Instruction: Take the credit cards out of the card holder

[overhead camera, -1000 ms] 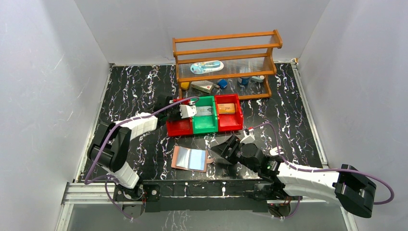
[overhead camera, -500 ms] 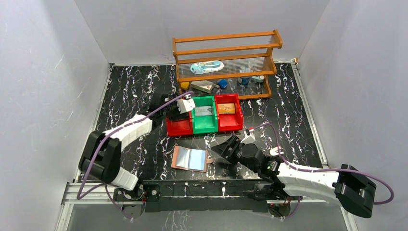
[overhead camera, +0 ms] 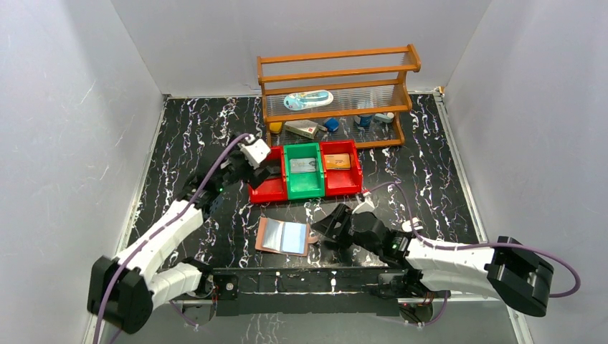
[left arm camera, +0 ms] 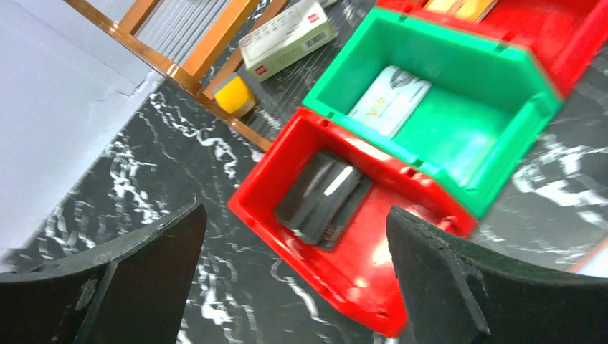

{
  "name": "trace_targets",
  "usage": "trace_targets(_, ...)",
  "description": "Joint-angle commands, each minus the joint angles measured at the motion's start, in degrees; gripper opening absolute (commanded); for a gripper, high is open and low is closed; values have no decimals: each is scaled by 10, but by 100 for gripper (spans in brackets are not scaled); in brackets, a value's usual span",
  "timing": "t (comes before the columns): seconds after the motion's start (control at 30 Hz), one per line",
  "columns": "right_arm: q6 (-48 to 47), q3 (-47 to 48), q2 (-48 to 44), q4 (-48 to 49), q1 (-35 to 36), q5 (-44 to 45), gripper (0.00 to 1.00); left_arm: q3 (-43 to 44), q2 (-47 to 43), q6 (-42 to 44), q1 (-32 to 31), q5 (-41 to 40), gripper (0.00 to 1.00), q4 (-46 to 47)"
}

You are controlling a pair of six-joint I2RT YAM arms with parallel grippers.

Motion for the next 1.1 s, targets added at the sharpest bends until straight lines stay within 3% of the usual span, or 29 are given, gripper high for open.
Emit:
trace_targets(0.0,-46,77,37,-9,0,-36,76,-36,-100,-204,4,41,98,-17)
trace_targets(0.17,-74,187,109,-113,16,-10,72,-58,-167,-385,4,-38,98,-91)
trace_targets(0.37,-74,318,220,-279,70,83,74,-60,-184,-521,4,18,98,-176)
trace_targets(0.47,-60,365,268,-344,85,112,79,-63,-180,-545,4,17,98,-210)
trace_targets(0.63,-62,435,335,-405,102,131,84,-76,-200,-561,4,-51,98,-250)
trace_targets(1.07,-57,565,511,-527,120,154,86,-118,-270,-579,4,-82,98,-258)
